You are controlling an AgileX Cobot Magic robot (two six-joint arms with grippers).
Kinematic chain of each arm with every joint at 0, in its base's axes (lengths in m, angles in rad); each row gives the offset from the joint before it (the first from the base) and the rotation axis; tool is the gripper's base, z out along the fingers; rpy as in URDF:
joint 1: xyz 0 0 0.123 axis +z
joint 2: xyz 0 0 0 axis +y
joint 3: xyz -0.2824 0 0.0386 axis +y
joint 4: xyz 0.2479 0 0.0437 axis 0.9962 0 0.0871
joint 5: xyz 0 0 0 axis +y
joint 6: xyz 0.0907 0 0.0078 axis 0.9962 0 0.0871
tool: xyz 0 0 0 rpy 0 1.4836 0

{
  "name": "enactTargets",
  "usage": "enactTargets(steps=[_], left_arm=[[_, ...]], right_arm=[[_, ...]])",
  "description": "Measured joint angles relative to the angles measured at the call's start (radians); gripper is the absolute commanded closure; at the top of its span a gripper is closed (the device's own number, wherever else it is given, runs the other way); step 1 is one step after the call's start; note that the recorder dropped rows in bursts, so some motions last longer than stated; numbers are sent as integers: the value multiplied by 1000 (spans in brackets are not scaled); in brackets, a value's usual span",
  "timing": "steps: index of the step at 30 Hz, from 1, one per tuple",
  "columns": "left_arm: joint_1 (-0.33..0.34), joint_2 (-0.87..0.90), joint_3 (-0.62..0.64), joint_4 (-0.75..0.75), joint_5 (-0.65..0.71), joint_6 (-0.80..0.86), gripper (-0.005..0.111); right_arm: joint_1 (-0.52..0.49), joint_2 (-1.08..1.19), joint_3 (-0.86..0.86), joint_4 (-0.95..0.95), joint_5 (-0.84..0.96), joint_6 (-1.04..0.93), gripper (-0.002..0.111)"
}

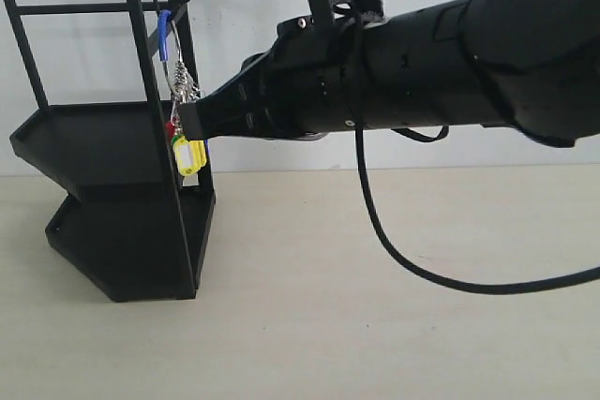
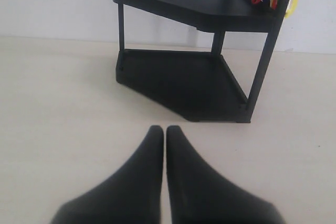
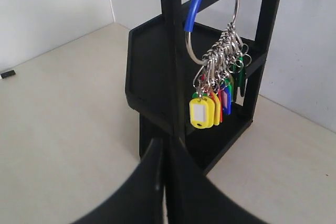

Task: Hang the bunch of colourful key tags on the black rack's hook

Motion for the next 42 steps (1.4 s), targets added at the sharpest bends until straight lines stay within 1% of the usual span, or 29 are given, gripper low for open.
enactTargets(steps=[5,9,13,15,16,20,22,28,31,37,40,42], left_arm=[[0,0,0,0,0,0,102],[0,0,0,0,0,0,102],[0,0,0,0,0,0,102],[0,0,0,0,0,0,102],[0,0,0,0,0,0,102],[0,0,0,0,0,0,102],[0,0,0,0,0,0,102],[0,0,0,0,0,0,102],[0,0,0,0,0,0,102],[0,0,0,0,0,0,102],[0,0,0,0,0,0,102],[0,0,0,0,0,0,102]], right_arm=[[0,-10,0,0,-7,-21,108],[-4,-59,7,-52,91,-30,108],[-8,-165,73,-76,132,-30,108],[-8,-242,142,-80,94,-30,108],[-8,-318,204,-81,28,-30,108],[-17,-469,376,-87,-147,-7,108],[-56,-549,465,-87,-190,33,108],[-263,-755,702,-83,-244,238,108],[-348,-855,804,-83,-276,303,108],[-481,-1087,951,-83,-302,367,108],[-558,-1267,1019,-81,-303,379,108],[-579,-1360,1040,-81,-291,382,108]])
